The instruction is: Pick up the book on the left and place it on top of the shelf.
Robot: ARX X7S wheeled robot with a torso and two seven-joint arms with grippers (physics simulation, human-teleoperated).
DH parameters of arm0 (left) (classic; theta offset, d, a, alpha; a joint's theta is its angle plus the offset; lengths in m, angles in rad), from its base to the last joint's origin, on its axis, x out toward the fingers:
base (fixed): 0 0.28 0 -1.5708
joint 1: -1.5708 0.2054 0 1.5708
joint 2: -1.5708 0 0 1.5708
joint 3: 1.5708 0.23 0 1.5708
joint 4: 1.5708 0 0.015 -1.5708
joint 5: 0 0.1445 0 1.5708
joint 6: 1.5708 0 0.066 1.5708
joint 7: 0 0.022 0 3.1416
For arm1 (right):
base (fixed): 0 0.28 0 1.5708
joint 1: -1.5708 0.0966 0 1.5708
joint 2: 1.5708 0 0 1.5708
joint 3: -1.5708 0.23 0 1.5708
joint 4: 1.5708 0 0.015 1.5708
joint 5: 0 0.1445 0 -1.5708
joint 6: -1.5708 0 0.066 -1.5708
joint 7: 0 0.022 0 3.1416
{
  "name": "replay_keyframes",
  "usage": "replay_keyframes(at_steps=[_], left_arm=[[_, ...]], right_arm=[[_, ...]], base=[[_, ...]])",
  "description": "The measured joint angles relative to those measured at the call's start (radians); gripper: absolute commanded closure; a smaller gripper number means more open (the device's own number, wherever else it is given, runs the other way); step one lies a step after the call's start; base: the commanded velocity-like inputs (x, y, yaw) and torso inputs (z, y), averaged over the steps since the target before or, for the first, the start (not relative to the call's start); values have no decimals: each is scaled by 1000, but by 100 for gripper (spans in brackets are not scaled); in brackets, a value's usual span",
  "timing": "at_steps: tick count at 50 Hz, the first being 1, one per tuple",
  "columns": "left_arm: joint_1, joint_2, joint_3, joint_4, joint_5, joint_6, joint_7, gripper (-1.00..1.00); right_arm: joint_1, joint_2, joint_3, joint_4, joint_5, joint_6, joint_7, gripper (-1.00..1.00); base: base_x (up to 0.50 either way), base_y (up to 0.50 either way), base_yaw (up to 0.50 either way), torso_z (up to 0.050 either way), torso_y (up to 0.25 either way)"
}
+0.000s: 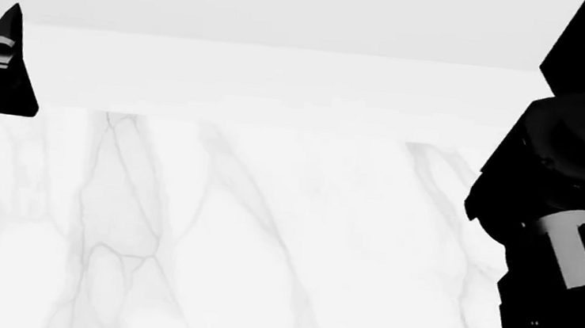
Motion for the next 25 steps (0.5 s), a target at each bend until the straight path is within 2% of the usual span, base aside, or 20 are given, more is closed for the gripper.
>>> replay_keyframes(at_steps=[7,16,25], left_arm=[[0,0,3,-4,-2,3,-2,-100],[0,-1,7,-8,-4,8,-3,-100],[4,-2,8,-11,-6,16,-5,-100]], right_arm=[[11,-16,59,1,25,-75,3,-100],[-18,-14,328,-6,163,-328,-42,-100],[-152,70,564,-304,354,-389,-35,-100]], base=[[0,0,0,0,0],[0,0,0,0,0],[0,0,0,0,0]])
